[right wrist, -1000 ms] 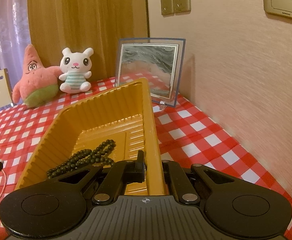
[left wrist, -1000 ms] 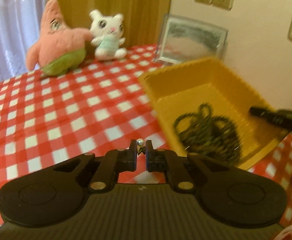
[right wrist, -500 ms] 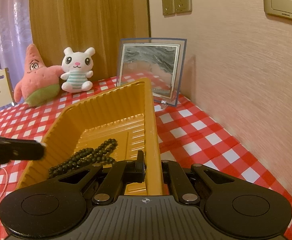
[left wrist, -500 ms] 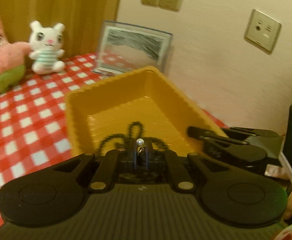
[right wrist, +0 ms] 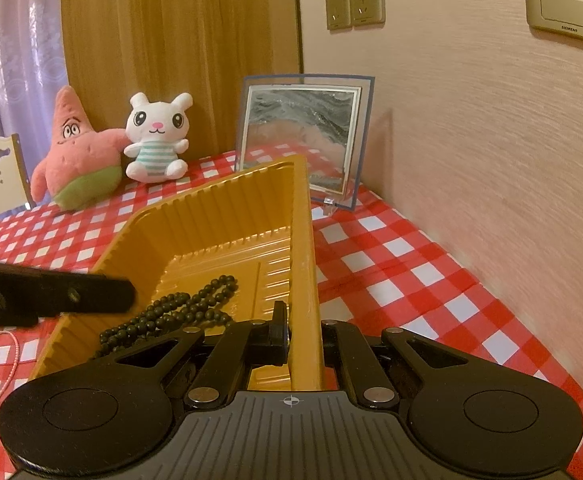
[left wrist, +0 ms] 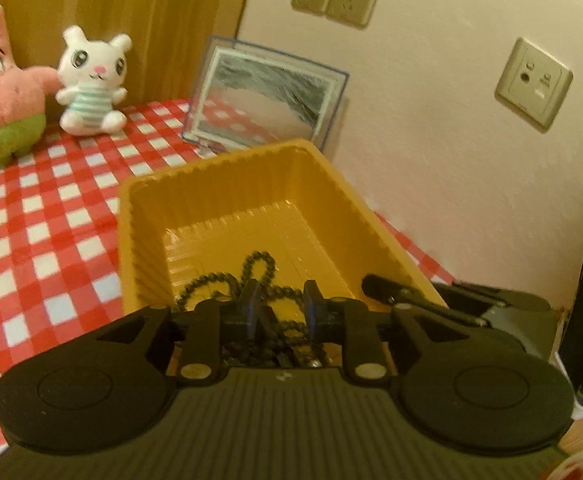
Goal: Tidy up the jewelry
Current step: 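Carry the earring into the orange tray and open the left tool, then grasp the pearl necklace by its strand with the left tool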
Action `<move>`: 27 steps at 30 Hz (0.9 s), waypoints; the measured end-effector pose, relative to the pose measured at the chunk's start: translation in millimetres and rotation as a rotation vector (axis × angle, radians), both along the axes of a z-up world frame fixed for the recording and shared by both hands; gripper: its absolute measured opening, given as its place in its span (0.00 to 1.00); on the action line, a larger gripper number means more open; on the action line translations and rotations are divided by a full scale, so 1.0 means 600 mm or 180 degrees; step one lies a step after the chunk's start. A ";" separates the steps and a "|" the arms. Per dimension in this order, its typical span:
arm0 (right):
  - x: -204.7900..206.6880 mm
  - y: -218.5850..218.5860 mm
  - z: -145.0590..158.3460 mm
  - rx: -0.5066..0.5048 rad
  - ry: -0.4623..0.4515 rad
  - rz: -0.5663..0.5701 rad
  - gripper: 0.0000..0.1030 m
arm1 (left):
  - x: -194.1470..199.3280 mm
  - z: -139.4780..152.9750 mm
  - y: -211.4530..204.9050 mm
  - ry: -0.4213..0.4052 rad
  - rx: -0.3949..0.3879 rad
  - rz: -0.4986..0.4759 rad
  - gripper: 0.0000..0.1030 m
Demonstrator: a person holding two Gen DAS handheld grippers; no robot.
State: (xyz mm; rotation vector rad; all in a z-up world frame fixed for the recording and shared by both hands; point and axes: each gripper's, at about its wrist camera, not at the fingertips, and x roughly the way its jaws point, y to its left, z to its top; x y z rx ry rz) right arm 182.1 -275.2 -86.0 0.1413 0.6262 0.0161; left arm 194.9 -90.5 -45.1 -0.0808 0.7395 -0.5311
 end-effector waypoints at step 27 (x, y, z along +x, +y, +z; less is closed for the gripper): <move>-0.002 0.001 0.005 0.0001 0.0015 0.0023 0.05 | -0.092 -0.026 0.317 0.0208 0.0710 0.1565 0.19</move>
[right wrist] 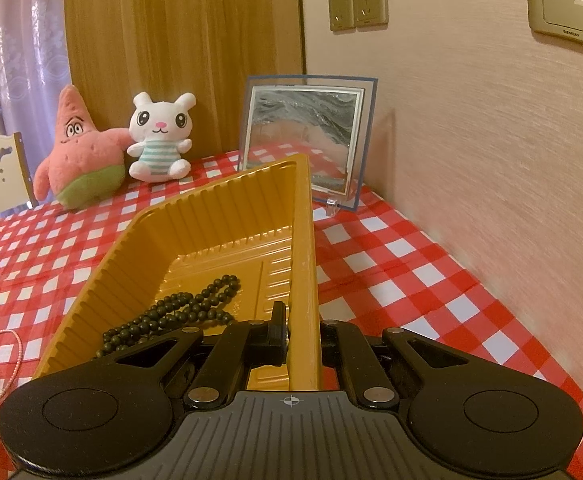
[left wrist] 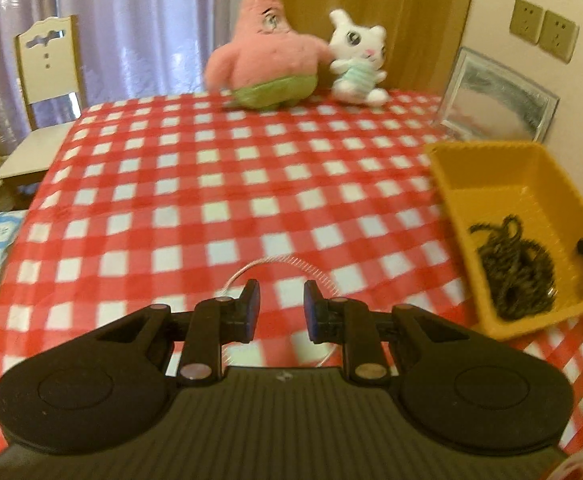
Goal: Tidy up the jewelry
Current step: 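Grasp the pearl necklace by its strand with the left tool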
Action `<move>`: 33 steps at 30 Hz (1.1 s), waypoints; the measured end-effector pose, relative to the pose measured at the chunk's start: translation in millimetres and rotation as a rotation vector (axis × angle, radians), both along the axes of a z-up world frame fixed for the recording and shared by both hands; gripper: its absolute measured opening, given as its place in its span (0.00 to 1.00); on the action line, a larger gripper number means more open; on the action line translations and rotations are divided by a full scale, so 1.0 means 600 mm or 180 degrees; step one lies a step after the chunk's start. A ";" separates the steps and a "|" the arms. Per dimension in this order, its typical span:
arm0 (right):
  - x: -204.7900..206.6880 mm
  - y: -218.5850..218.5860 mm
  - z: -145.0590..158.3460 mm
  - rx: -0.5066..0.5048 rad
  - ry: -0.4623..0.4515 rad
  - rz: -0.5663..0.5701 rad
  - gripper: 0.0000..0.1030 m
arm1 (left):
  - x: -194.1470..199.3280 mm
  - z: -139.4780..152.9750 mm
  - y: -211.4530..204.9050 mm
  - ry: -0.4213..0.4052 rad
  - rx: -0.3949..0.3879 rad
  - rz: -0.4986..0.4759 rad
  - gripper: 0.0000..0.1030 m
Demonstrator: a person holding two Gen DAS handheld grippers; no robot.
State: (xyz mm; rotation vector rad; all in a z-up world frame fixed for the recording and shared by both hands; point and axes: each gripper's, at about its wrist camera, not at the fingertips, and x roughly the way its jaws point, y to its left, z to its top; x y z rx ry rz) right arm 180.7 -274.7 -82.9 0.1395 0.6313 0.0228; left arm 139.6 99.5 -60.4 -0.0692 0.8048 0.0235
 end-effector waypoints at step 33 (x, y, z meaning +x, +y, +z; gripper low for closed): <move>-0.006 0.000 -0.001 -0.0011 0.0017 0.0001 0.06 | 0.013 -0.114 -0.077 0.0324 0.0621 -0.1230 0.01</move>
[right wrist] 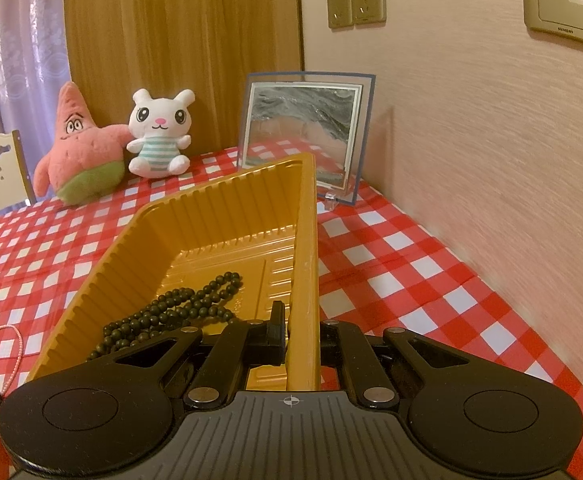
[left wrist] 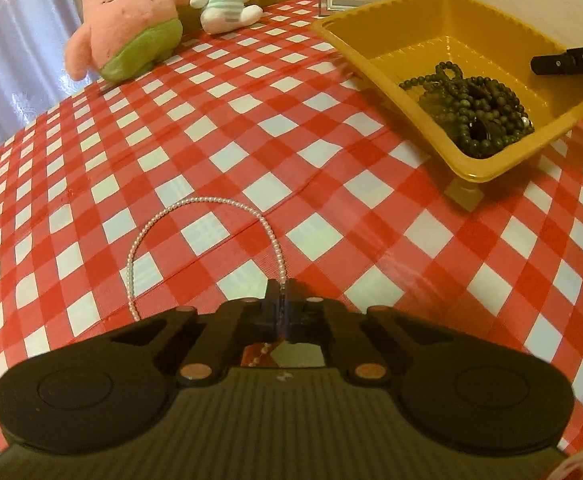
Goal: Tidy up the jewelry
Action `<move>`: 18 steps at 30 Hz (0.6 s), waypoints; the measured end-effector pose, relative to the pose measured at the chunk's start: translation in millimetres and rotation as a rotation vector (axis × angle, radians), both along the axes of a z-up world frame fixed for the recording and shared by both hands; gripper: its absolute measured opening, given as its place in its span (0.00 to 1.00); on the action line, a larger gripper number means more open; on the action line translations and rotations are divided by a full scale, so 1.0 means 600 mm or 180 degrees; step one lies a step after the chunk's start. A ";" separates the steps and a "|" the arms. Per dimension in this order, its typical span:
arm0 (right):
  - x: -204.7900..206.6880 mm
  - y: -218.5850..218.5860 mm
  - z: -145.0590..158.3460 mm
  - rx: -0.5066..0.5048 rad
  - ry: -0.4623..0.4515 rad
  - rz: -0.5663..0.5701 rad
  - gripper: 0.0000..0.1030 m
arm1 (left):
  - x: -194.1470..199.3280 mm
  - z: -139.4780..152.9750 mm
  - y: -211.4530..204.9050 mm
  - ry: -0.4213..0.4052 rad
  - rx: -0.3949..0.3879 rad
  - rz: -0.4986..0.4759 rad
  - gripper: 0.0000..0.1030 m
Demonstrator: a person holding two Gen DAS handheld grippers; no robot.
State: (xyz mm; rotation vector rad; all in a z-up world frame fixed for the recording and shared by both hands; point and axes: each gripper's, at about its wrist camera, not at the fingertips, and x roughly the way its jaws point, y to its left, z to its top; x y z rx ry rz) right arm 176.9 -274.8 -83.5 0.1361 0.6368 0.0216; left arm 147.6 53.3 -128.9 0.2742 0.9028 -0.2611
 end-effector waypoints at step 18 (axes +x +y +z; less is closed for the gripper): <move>0.001 -0.001 -0.001 0.0024 -0.0004 -0.0006 0.06 | 0.002 0.193 0.042 -0.0551 -0.0671 0.0233 0.01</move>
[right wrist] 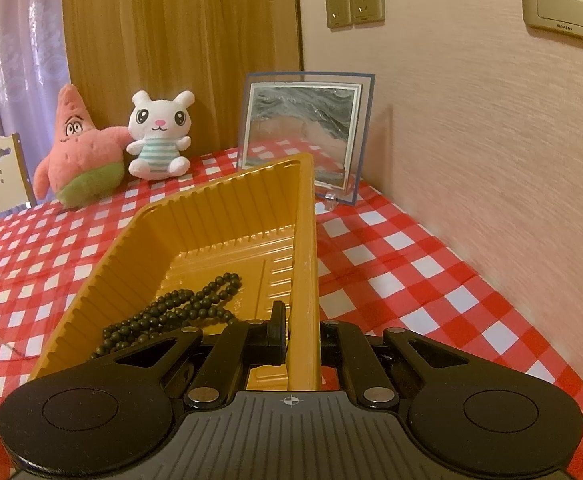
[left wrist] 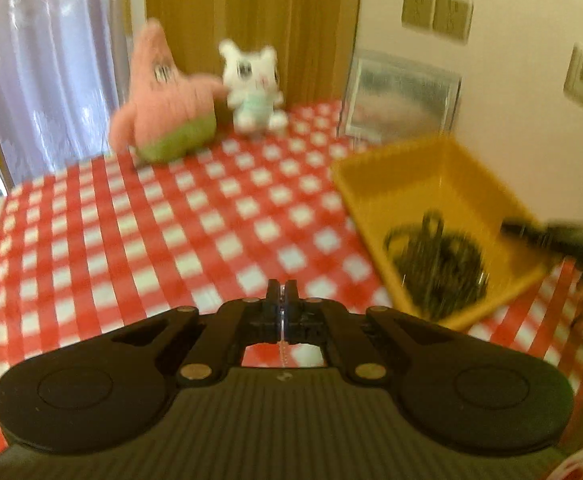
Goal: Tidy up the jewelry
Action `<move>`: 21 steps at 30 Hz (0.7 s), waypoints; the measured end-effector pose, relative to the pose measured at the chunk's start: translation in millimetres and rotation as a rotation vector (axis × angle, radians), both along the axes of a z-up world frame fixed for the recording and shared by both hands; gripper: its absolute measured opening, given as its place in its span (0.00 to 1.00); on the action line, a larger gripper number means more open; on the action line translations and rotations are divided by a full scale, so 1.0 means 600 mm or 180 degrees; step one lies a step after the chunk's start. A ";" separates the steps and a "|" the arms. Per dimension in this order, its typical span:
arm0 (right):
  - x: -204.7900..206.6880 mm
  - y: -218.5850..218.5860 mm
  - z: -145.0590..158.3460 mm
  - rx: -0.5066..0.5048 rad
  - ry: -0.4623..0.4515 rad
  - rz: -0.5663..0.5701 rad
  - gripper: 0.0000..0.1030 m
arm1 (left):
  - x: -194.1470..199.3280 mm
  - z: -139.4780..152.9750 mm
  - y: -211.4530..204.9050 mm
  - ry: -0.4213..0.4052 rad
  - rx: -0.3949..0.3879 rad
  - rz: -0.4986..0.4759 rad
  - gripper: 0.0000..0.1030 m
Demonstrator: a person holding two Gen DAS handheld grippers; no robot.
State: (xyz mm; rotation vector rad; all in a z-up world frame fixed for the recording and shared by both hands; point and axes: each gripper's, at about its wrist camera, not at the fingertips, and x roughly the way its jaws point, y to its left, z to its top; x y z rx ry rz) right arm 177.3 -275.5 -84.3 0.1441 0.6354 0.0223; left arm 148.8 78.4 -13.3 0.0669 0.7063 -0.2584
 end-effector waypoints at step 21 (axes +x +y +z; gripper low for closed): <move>-0.002 0.001 -0.001 0.0043 0.0007 0.0003 0.06 | 0.034 0.032 0.002 0.0017 -0.0058 0.0119 0.17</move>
